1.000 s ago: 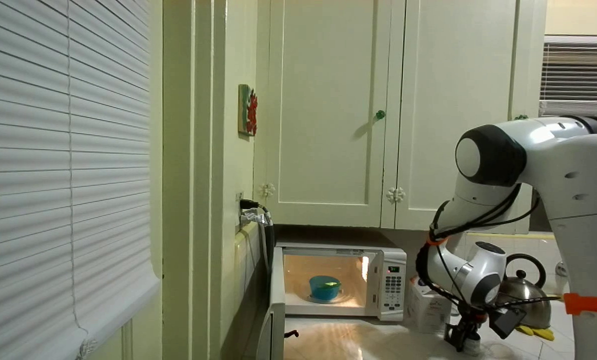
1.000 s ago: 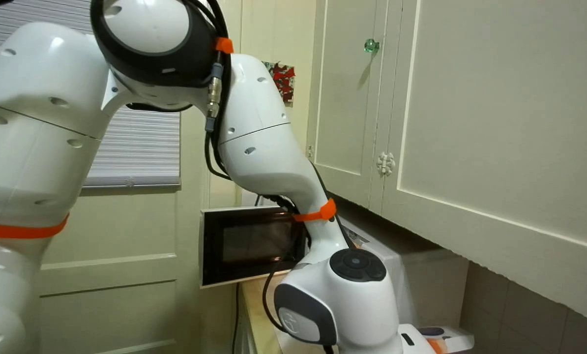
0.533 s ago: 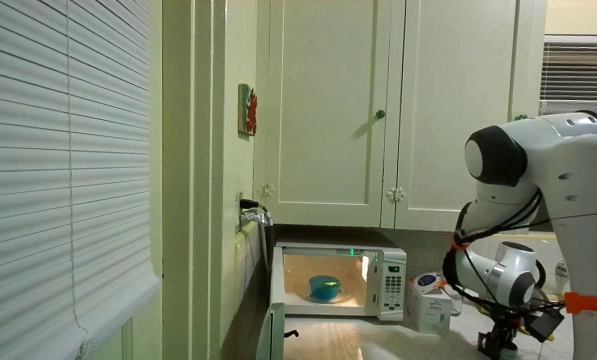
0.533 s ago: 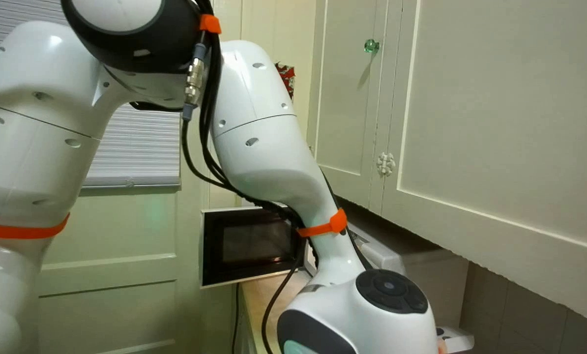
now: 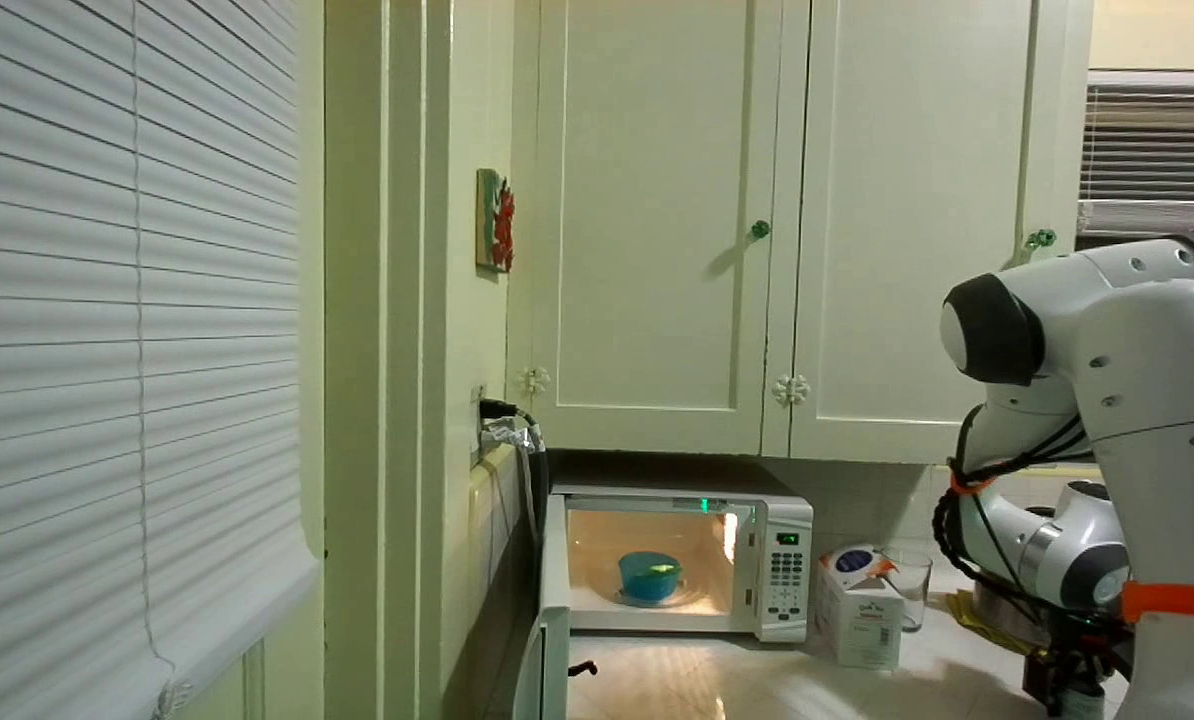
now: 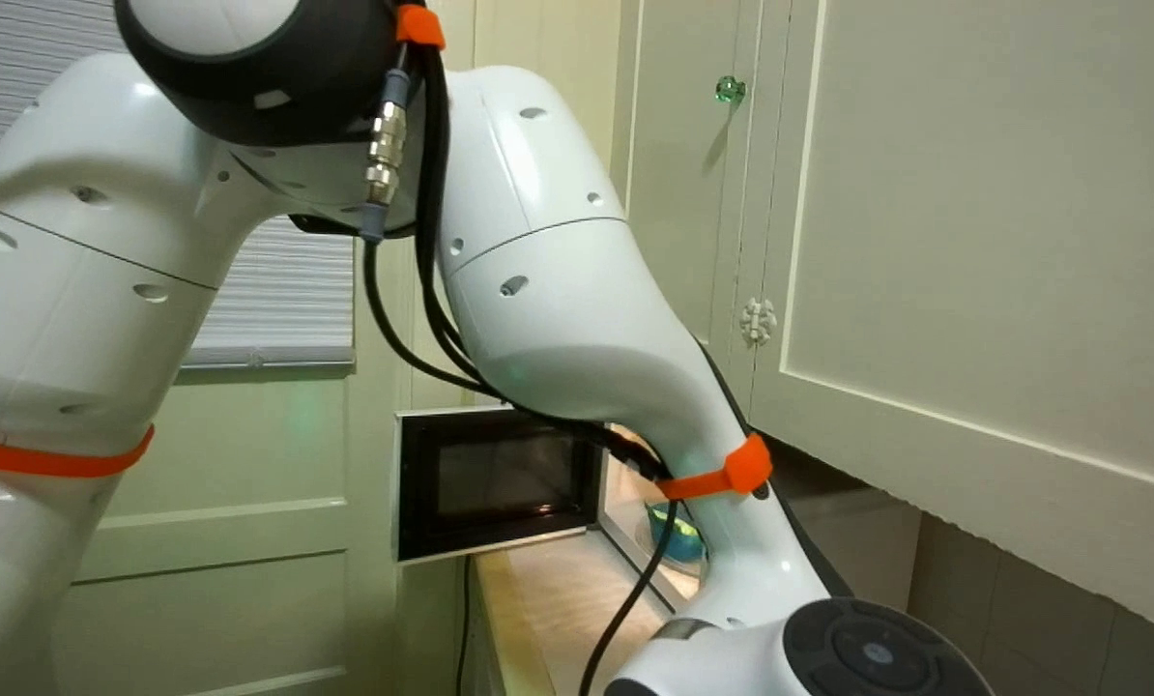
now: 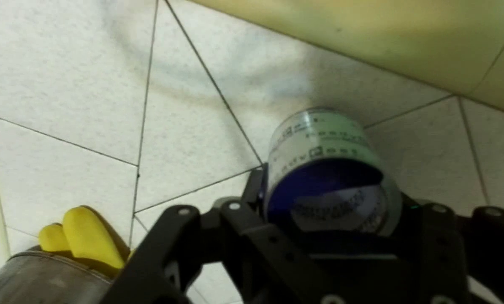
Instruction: Move the white and blue object to the right
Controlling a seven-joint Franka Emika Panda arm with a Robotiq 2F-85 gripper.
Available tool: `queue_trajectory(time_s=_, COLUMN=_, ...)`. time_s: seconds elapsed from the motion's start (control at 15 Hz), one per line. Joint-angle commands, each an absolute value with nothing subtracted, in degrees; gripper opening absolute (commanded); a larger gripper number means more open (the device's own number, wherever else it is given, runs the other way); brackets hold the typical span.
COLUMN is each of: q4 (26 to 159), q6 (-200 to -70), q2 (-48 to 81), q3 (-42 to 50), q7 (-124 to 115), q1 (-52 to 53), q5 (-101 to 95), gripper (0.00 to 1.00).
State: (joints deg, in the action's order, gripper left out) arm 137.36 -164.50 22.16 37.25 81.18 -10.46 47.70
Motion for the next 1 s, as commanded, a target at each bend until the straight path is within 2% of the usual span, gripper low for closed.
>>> queue_trajectory(time_s=0.0, q4=131.0, q6=-166.0, q2=28.3, q3=34.2, q7=79.1, q1=-14.0, q5=53.7, gripper=0.35)
queue_trajectory(time_s=0.53, q4=121.3, q6=-165.4, q2=37.0, q3=32.6, q7=73.3, q1=-19.8, q5=57.6, gripper=0.35)
queue_trajectory(time_s=0.6, q4=121.1, q6=-164.8, q2=37.4, q3=33.2, q7=72.1, q1=-19.6, q5=56.7, gripper=0.85)
queue_trajectory(time_s=0.67, q4=121.1, q6=-164.5, q2=37.3, q3=33.7, q7=71.5, q1=-19.3, q5=55.8, gripper=0.87)
queue_trajectory(time_s=0.8, q4=121.7, q6=-164.1, q2=36.4, q3=34.5, q7=71.3, q1=-18.5, q5=54.7, gripper=0.99)
queue_trajectory(time_s=0.93, q4=122.7, q6=-164.6, q2=34.5, q3=35.1, q7=71.7, q1=-17.4, q5=53.9, gripper=1.00)
